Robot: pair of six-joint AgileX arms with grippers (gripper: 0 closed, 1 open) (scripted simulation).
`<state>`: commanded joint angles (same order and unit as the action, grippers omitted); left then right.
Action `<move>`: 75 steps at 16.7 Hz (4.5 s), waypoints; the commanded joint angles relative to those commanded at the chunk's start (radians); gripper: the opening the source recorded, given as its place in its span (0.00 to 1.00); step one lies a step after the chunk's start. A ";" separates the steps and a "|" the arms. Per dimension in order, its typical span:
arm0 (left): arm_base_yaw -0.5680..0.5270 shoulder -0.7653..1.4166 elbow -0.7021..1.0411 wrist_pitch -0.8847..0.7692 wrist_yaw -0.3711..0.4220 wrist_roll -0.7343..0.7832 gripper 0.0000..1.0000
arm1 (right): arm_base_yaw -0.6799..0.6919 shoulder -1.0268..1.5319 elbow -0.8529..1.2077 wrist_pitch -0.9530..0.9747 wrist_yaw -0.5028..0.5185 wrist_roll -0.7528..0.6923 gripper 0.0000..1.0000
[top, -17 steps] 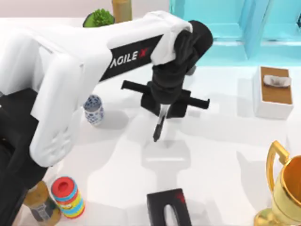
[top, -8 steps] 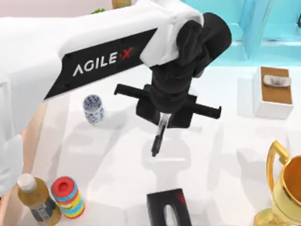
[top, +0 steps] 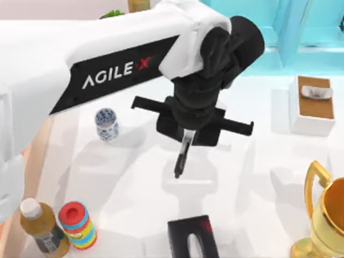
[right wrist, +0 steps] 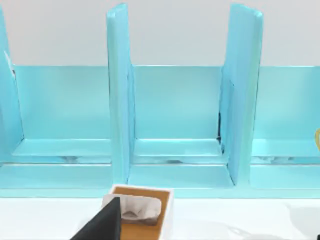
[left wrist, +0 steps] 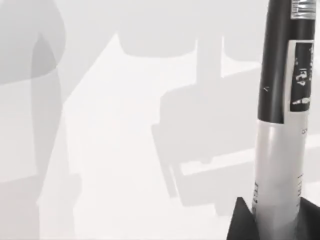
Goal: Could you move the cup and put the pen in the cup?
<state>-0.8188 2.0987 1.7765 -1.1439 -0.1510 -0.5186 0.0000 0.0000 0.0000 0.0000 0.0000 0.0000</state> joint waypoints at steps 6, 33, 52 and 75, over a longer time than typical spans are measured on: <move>0.029 -0.063 -0.175 0.312 -0.032 0.071 0.00 | 0.000 0.000 0.000 0.000 0.000 0.000 1.00; 0.209 -0.536 -1.311 2.183 -0.150 0.507 0.00 | 0.000 0.000 0.000 0.000 0.000 0.000 1.00; 0.316 -0.532 -1.376 2.501 -0.143 0.585 0.00 | 0.000 0.000 0.000 0.000 0.000 0.000 1.00; 0.334 -0.444 -1.347 2.528 -0.119 0.581 1.00 | 0.000 0.000 0.000 0.000 0.000 0.000 1.00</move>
<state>-0.4846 1.6550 0.4292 1.3839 -0.2703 0.0626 0.0000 0.0000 0.0000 0.0000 0.0000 0.0000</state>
